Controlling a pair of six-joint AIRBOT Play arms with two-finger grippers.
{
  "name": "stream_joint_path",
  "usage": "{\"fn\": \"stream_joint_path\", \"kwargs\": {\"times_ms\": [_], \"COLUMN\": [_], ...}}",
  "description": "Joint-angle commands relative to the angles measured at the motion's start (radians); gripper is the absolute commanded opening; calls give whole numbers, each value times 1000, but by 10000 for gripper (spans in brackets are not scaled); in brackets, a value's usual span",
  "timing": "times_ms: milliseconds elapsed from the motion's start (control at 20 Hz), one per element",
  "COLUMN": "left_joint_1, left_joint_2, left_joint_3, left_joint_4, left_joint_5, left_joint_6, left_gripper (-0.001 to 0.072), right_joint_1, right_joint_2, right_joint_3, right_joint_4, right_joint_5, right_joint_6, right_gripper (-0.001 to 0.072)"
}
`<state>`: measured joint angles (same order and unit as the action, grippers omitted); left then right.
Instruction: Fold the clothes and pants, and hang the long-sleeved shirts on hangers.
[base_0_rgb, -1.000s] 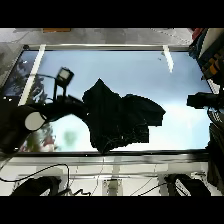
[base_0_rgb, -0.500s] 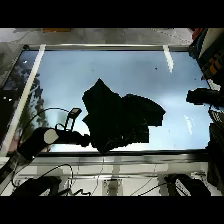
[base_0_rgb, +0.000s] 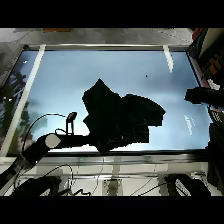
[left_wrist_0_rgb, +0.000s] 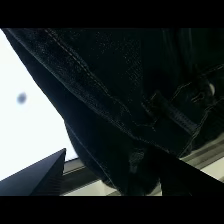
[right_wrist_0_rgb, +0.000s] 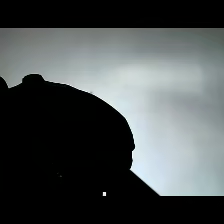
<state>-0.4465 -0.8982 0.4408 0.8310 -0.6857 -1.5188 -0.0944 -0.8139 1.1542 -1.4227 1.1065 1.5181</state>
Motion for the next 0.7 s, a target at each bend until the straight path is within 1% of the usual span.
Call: {"fn": "stream_joint_path", "kwargs": {"times_ms": [0,200,500,650], "left_joint_1": [-2,-2,-1,-2], "left_joint_2": [0,11,76,48], "left_joint_3": [-3,-3,-3,-4], "left_joint_4": [-55,-55,-31,-21], "left_joint_5": [15,-39,-43,-44], "left_joint_6": [-3,-3,0,-2], "left_gripper": [641,641,641,641], "right_joint_1": [1,1,1,1], "right_joint_2": [0,0,-2,-3], "right_joint_3": [0,0,0,0], "right_joint_4": [10,10,10,14], "right_joint_5": [0,0,-3,-8], "right_joint_6": [0,0,0,0], "right_gripper": [39,40,39,40]}}
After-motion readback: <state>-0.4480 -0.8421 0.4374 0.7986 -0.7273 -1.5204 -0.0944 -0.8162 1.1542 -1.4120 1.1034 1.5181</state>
